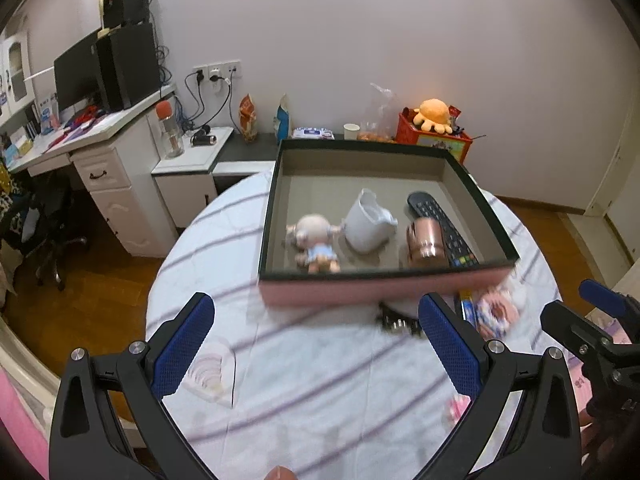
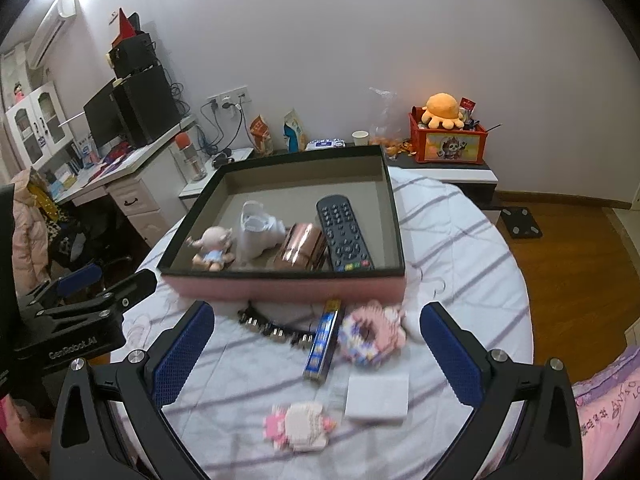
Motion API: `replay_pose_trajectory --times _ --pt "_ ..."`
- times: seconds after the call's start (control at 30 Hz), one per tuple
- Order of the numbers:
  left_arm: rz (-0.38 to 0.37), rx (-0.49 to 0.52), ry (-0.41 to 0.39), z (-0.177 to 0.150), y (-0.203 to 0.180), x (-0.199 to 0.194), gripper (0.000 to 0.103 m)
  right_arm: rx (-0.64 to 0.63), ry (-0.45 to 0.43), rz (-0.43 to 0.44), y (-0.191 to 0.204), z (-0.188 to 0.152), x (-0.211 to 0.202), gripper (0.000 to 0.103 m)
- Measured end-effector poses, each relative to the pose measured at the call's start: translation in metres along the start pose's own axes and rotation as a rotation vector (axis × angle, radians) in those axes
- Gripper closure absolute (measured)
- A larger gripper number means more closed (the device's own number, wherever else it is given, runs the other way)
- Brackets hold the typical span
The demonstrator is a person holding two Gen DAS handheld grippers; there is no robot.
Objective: Organize rigid objects
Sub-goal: 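Move the right gripper to the pink-and-white brick figure and grasp it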
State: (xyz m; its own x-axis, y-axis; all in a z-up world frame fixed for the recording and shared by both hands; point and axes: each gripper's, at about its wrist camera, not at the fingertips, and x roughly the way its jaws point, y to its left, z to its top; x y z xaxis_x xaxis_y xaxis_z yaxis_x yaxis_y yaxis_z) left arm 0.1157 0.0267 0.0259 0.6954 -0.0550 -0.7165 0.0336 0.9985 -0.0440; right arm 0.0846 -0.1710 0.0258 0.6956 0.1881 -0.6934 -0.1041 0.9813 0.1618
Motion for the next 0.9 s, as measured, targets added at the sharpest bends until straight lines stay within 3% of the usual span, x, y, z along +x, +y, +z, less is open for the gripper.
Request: replay_pose_trajectory --times 0.4,0.9 --pt "-0.016 -0.018 0.071 -0.057 -0.006 -0.020 0.000 -0.010 0.087 -0.011 -0.003 -0.061 -0.011 0.000" --pt "-0.007 -0.025 0.084 -0.064 -0.002 -0.018 0.000 -0.027 0.141 -0.011 0.006 -0.077 0.003 0.000"
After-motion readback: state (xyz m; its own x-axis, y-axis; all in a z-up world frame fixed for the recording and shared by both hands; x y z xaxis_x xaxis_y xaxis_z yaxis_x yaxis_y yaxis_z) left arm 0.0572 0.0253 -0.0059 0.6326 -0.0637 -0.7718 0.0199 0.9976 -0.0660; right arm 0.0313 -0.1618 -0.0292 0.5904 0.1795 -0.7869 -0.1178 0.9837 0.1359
